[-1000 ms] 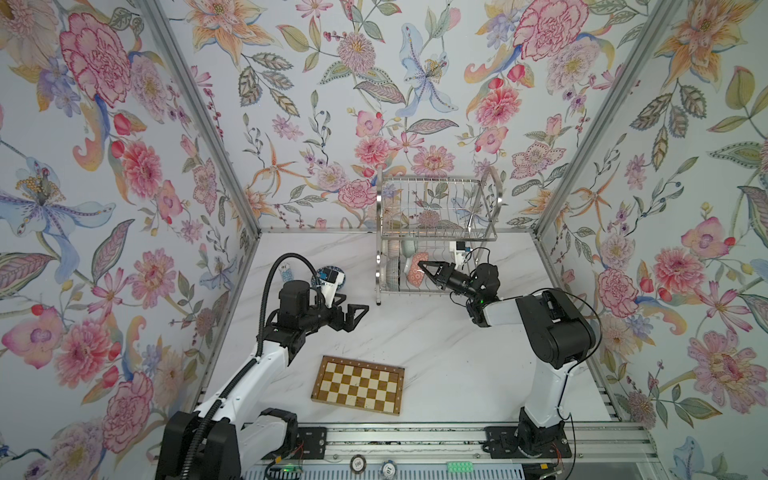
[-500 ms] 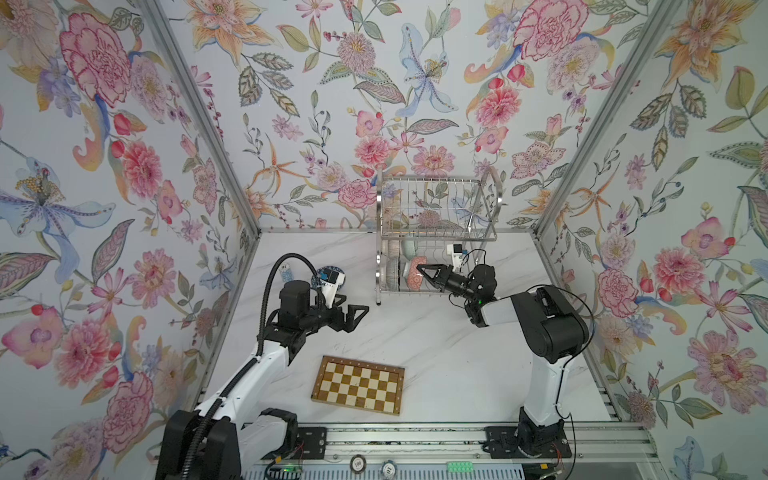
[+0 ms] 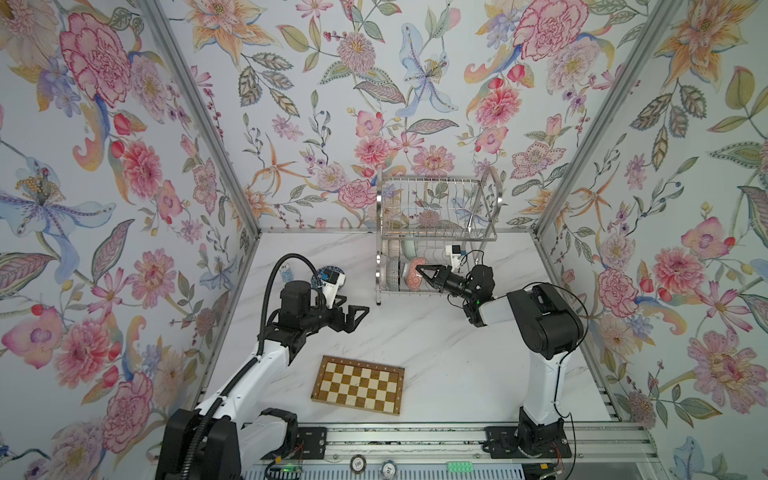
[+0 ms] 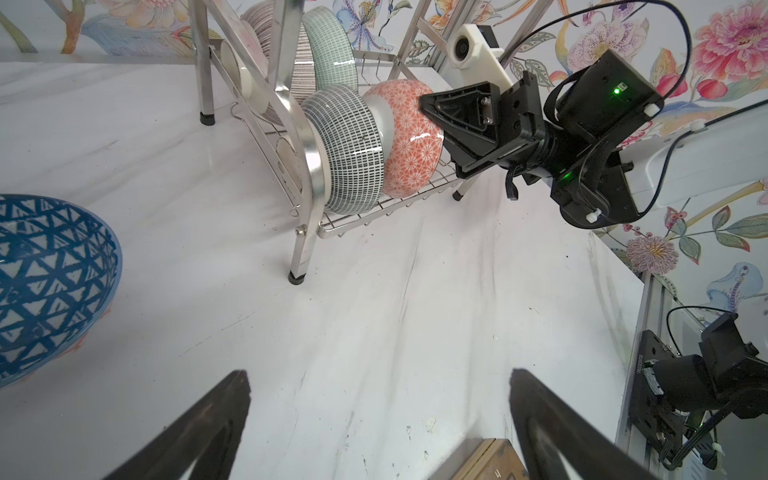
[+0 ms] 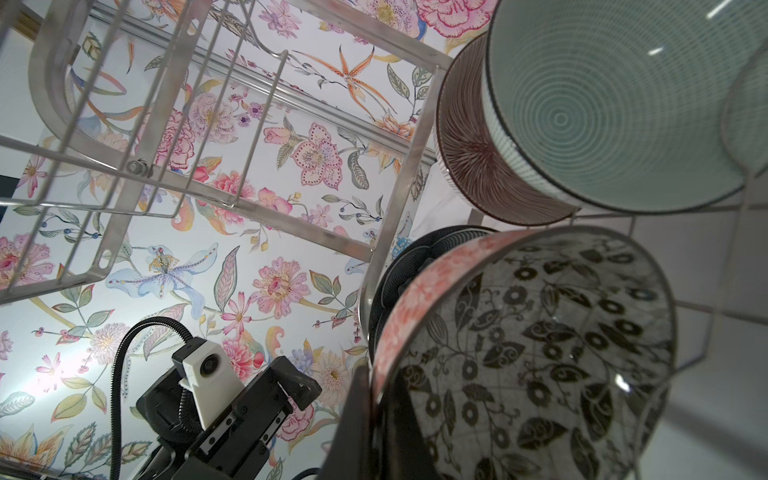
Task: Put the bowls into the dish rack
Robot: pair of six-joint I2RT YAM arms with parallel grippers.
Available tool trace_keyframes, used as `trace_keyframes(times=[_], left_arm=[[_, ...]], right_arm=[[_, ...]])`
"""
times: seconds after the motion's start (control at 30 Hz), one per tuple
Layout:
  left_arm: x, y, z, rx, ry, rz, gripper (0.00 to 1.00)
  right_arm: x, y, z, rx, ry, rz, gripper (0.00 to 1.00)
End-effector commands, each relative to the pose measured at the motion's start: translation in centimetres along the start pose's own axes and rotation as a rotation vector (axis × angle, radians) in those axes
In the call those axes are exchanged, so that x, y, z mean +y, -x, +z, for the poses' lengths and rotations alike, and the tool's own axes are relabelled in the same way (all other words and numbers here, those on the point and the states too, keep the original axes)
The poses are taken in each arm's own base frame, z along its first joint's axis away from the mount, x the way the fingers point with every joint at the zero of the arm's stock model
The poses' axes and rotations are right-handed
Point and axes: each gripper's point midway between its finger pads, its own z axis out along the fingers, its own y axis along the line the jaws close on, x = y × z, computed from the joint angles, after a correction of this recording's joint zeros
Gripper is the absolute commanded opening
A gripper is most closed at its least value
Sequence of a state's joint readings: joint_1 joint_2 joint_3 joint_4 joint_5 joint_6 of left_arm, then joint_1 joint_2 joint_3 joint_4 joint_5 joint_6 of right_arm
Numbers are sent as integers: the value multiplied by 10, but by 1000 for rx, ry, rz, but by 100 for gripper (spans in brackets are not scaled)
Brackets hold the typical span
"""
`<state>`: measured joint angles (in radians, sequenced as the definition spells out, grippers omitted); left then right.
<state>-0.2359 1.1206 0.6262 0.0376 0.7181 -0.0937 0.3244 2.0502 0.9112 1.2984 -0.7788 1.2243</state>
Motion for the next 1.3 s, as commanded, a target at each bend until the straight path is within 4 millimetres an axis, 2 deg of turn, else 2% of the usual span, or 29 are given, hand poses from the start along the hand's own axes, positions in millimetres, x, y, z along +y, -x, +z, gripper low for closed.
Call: trace_keyframes(times=[0.0,0.4,1.27], left_arm=[[-1,5,1,1,7,28,99],[0,5,1,1,9,27,99],[6,5,1,13,49,22,99]], right_arm=[[16,12,2,-15,56,-67,1],[8,9,4,-2,38,-67,4],[14,11,5,-9,32,-81,13]])
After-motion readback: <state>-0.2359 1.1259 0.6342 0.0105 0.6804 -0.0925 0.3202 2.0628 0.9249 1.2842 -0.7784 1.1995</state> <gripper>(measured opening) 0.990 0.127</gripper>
